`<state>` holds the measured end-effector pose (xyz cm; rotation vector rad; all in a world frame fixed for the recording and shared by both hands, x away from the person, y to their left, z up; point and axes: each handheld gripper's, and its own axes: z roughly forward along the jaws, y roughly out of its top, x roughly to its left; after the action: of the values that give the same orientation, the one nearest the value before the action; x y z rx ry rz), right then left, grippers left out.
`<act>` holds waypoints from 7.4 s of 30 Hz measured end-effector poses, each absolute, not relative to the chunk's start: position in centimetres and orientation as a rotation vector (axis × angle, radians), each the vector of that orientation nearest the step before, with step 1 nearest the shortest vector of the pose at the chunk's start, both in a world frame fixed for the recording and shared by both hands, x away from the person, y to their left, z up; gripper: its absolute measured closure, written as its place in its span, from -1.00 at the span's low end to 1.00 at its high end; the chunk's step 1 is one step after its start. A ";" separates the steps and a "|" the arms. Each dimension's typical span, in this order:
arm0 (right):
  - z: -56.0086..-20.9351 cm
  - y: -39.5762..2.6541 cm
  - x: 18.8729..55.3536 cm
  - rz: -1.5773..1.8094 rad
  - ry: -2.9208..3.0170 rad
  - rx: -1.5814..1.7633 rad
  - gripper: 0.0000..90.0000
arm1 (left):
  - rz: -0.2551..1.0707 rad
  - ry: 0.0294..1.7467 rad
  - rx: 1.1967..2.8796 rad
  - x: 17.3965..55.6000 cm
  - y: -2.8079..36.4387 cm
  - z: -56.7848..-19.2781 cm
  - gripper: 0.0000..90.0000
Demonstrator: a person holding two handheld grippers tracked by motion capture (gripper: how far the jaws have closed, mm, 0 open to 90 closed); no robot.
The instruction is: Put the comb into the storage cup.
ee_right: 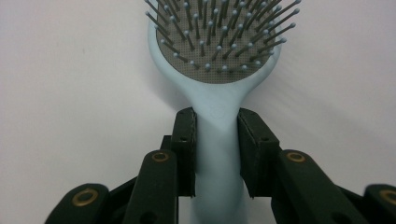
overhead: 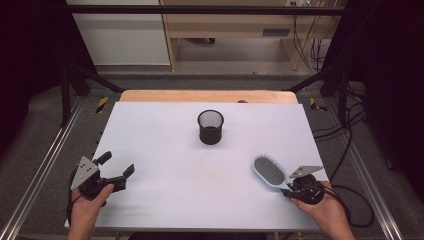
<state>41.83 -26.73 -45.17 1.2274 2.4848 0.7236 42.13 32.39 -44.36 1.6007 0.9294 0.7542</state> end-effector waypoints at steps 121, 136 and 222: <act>-42.1 -11.2 43.9 1.486 1.955 0.864 0.55 | 0.203 0.817 1.432 49.1 10.6 -38.8 -0.75; -42.2 -11.2 44.0 1.512 1.958 0.875 0.55 | 0.178 0.839 1.426 49.4 10.3 -38.9 -0.67; -44.5 -18.8 43.9 1.453 2.017 1.154 -0.87 | 0.289 0.819 1.418 55.2 11.2 -33.1 0.10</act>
<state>43.86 -18.79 -44.54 1.1538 2.0175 1.4534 55.24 11.18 -33.07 1.4183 0.8187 0.2894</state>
